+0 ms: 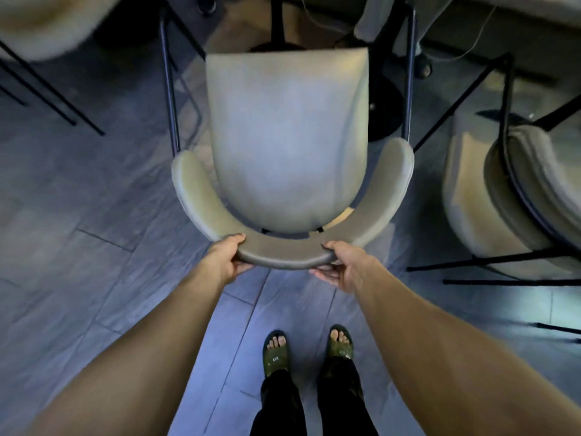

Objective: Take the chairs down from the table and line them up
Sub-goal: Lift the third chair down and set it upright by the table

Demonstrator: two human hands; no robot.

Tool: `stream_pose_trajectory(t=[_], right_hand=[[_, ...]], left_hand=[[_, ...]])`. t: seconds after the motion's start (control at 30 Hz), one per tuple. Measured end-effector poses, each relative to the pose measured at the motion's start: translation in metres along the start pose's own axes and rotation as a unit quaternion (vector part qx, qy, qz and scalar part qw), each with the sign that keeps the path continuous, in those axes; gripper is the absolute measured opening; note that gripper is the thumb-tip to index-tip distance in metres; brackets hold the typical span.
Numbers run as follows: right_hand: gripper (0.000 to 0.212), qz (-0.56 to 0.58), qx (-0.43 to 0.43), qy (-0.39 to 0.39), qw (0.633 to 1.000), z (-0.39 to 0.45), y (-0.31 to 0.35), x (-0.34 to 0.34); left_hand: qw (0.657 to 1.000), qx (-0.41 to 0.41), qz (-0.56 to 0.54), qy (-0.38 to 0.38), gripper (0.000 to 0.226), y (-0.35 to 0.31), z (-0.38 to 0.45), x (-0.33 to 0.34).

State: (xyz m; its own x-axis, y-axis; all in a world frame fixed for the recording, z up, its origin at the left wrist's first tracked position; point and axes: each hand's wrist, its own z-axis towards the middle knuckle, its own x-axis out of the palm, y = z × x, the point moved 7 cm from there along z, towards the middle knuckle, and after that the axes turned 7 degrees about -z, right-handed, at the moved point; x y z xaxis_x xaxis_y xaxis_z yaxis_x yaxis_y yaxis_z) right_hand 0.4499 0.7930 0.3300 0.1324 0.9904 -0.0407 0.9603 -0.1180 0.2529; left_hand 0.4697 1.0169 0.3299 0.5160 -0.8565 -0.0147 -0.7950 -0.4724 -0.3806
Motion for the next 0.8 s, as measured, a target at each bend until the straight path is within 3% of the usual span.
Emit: stream_pose_trajectory(t=[0.3,0.4,0.53,0.8], right_hand=[[0.026,0.042,0.054,-0.022,0.997,-0.028,-0.008,-0.003],[0.030,0.046,0.053,-0.022,0.997,-0.031,0.001,-0.001],[0.030,0.061,0.037,-0.012,0.997,-0.032,0.034,0.002],[0.028,0.054,0.017,-0.008,0.998,-0.023,0.107,-0.005]], left_hand=[[0.998,-0.039,0.039,-0.017,0.006,-0.024,-0.033,0.005],[0.995,-0.033,0.089,-0.017,0.031,-0.043,-0.039,0.016],[0.990,-0.011,0.139,-0.014,0.050,-0.075,-0.040,0.041],[0.996,0.032,0.088,0.016,0.042,-0.127,-0.019,0.101]])
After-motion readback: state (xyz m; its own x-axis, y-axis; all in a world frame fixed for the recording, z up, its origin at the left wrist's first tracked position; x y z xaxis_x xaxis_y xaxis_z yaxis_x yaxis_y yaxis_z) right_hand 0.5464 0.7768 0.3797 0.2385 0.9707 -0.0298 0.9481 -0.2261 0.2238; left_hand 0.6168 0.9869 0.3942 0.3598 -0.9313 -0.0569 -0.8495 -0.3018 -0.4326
